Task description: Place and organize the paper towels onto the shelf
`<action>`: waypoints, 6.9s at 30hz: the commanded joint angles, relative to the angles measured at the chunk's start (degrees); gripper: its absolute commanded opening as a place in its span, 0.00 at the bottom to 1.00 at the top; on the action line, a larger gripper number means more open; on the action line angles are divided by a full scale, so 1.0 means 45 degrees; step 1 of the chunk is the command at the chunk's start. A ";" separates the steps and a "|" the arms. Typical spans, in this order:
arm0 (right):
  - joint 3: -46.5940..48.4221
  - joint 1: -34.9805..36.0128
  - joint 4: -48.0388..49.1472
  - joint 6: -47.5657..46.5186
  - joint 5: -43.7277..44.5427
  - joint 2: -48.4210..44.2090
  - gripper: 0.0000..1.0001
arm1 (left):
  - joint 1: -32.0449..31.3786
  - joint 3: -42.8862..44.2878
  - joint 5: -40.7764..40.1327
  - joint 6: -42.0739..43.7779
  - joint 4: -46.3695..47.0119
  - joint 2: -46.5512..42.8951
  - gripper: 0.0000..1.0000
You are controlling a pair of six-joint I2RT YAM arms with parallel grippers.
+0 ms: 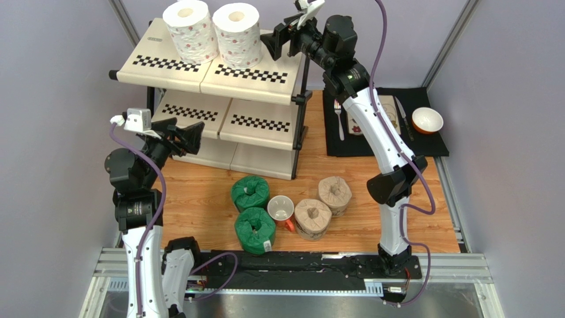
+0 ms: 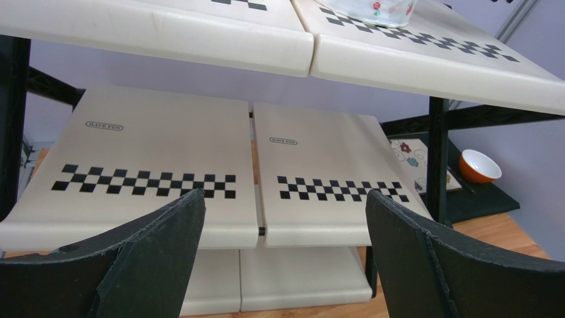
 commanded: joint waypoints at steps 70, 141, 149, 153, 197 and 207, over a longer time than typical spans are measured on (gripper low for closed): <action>-1.7067 0.0298 0.0805 0.3139 0.0875 -1.6012 0.90 | -0.5131 -0.6987 -0.2396 -0.1067 -0.0616 -0.2153 0.99; -1.8064 0.0298 -0.0484 0.2475 0.2320 -1.6969 0.90 | -0.8685 -0.4214 -0.5187 0.0417 -0.1923 0.0232 0.20; -1.8044 0.0298 -0.0484 0.2436 0.2320 -1.6872 0.90 | -0.8685 -0.3063 -0.5421 0.0339 -0.2529 -0.0528 0.19; -1.7772 0.0279 -0.0854 0.2319 0.2242 -1.6793 0.90 | -0.8685 -0.1621 -0.6747 0.0631 -0.2881 -0.0920 0.19; -1.7770 0.0298 -0.2261 0.1713 0.3023 -1.7750 0.90 | -0.1968 0.2505 -0.4897 0.0575 0.0926 0.3962 0.15; -1.7810 0.0279 -0.2301 0.1693 0.3101 -1.7750 0.90 | -0.0561 0.2486 -0.3294 -0.0695 0.1904 0.4742 0.16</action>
